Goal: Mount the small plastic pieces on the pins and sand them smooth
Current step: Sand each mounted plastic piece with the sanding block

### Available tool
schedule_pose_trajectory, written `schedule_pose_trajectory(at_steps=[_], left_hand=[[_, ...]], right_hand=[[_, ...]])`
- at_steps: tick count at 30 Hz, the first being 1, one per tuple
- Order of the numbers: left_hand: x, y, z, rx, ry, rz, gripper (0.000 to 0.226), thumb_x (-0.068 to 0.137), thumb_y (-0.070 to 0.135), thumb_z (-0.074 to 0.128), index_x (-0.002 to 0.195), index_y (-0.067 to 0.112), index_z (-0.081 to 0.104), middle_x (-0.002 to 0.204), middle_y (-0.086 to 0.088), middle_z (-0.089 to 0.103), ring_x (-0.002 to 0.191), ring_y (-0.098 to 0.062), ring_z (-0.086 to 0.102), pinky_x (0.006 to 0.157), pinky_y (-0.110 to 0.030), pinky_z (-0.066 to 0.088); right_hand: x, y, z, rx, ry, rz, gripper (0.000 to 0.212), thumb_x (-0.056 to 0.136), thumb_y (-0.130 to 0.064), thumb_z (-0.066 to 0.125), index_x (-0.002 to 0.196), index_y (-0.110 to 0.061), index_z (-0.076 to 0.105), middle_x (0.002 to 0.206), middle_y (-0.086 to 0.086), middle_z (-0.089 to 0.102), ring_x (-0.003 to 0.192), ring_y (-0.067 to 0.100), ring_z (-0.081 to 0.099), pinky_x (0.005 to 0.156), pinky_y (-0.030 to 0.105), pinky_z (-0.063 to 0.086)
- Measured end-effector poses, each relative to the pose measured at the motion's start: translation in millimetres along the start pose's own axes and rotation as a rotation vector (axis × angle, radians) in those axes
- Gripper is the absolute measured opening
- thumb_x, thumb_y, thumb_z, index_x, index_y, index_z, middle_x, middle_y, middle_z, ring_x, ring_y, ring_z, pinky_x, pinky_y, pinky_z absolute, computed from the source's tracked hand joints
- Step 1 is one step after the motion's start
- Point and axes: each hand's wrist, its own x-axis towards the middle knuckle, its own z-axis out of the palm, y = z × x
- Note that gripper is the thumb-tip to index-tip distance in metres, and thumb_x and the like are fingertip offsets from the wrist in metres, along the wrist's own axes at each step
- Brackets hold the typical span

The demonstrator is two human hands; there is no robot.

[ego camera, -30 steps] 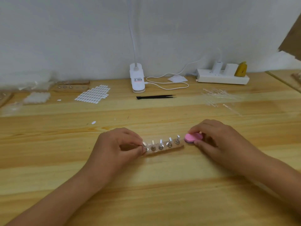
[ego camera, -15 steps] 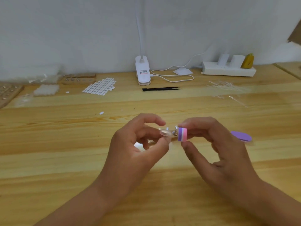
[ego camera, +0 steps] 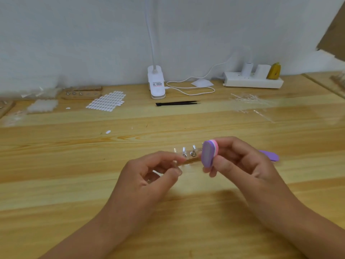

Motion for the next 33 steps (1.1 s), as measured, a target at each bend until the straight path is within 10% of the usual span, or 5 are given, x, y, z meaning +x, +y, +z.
schedule_pose_trajectory(at_steps=[7, 14, 21, 27, 33], left_hand=[[-2.1, 1.7, -2.5, 0.141, 0.047, 0.07, 0.018, 0.075, 0.021, 0.069, 0.085, 0.034, 0.075, 0.079, 0.009, 0.071, 0.07, -0.013, 0.063, 0.06, -0.029, 0.048], [-0.4, -8.4, -14.2, 0.334, 0.03, 0.046, 0.009, 0.068, 0.024, 0.07, 0.07, 0.032, 0.071, 0.074, 0.012, 0.068, 0.067, -0.005, 0.059, 0.057, -0.012, 0.039], [-0.6, -12.0, -10.7, 0.449, -0.102, 0.096, 0.023, 0.074, 0.016, 0.082, 0.073, 0.037, 0.073, 0.08, 0.017, 0.067, 0.083, -0.01, 0.054, 0.072, -0.015, 0.038], [0.0, -10.6, -7.6, 0.463, -0.092, 0.098, 0.023, 0.072, 0.014, 0.081, 0.072, 0.034, 0.071, 0.074, 0.014, 0.067, 0.078, -0.01, 0.05, 0.069, -0.015, 0.038], [-1.1, -9.2, -3.8, 0.427, -0.057, 0.077, 0.02, 0.07, 0.014, 0.084, 0.069, 0.031, 0.073, 0.076, 0.017, 0.066, 0.074, -0.01, 0.053, 0.066, -0.018, 0.039]], right_hand=[[1.0, 1.8, -4.4, -0.525, 0.074, -0.148, 0.004, 0.084, -0.021, 0.06, 0.085, -0.025, 0.061, 0.081, -0.011, 0.061, 0.075, 0.007, 0.054, 0.069, 0.012, 0.042], [-1.9, -1.1, -7.2, -0.812, -0.128, -0.049, 0.007, 0.082, -0.034, 0.033, 0.078, -0.029, 0.035, 0.063, -0.014, 0.044, 0.056, 0.014, 0.035, 0.051, 0.025, 0.023], [-2.8, 7.5, 2.9, -1.124, -0.205, -0.214, 0.022, 0.086, -0.049, 0.063, 0.096, -0.03, 0.066, 0.08, -0.023, 0.055, 0.06, 0.002, 0.039, 0.052, 0.026, 0.044], [2.8, 13.5, -0.4, -1.025, -0.185, -0.183, 0.006, 0.088, -0.016, 0.076, 0.086, -0.022, 0.075, 0.083, -0.015, 0.069, 0.072, 0.007, 0.061, 0.063, 0.035, 0.054], [6.6, 3.1, 15.7, -0.214, -0.066, 0.256, 0.02, 0.071, -0.036, 0.077, 0.07, -0.016, 0.076, 0.051, -0.016, 0.054, 0.045, 0.001, 0.046, 0.047, 0.007, 0.035]])
